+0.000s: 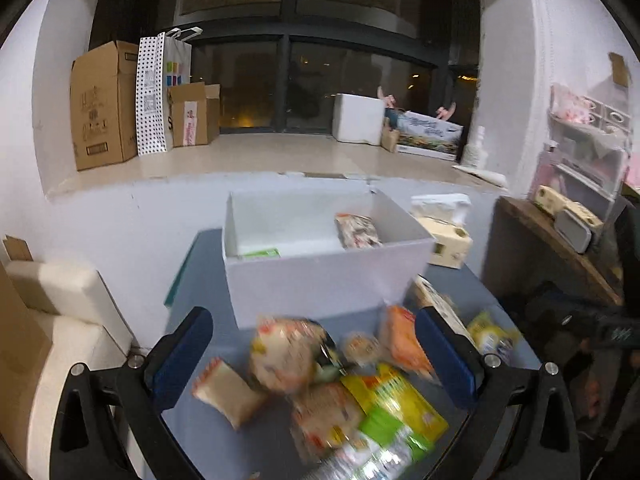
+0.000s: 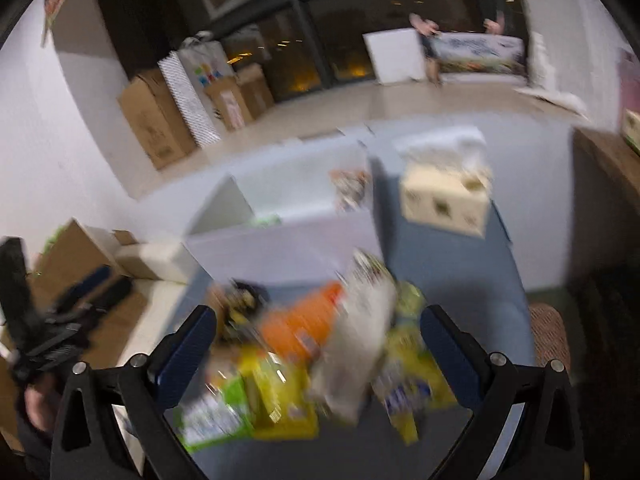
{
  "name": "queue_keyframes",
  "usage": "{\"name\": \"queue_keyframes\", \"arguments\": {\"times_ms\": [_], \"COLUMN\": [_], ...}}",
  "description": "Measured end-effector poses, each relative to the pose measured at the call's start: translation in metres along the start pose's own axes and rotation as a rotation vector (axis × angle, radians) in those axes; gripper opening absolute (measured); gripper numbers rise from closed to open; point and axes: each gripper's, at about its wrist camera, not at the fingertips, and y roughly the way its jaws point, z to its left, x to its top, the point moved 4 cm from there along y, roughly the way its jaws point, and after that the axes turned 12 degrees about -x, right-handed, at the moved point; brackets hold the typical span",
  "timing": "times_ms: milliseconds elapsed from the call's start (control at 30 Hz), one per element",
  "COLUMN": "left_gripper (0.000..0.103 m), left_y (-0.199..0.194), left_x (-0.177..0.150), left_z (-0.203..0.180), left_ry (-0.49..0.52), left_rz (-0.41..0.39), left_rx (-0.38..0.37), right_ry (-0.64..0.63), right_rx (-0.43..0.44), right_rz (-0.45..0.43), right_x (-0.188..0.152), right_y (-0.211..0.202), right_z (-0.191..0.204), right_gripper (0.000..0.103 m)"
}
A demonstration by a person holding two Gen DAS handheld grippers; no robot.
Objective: Organize snacks
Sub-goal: 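Release the seaweed packet into the white box with the left gripper, then grasp the yellow chip bag with the right gripper while left gripper grasps the green snack packet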
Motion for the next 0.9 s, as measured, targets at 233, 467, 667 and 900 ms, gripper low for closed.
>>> {"name": "queue_keyframes", "arguments": {"times_ms": [233,467,667,900], "left_gripper": [0.103,0.103,0.103,0.103], "left_y": [-0.012,-0.014,-0.009,-0.004], "left_x": [-0.028,-0.033,-0.036,-0.043], "left_z": [-0.012,-0.010,-0.010,-0.017], "left_ry": [0.024,0.015,-0.006,0.024], "left_rz": [0.027,0.033,0.045,0.077], "left_rx": [0.013,0.003,-0.016,-0.036], "right_ry": [-0.013,-0.016,0.133,0.336], "right_rx": [-0.055,-0.127,-0.088,0.018], "right_rz": [0.022,0.039,0.108,0.192], "right_x": [-0.039,-0.041,-0.048,-0.053], "right_y": [-0.004,0.013,0.048,0.091], "right_z": [-0.017,-0.047,-0.070,-0.085], "right_gripper": [0.103,0.103,0.103,0.103]}}
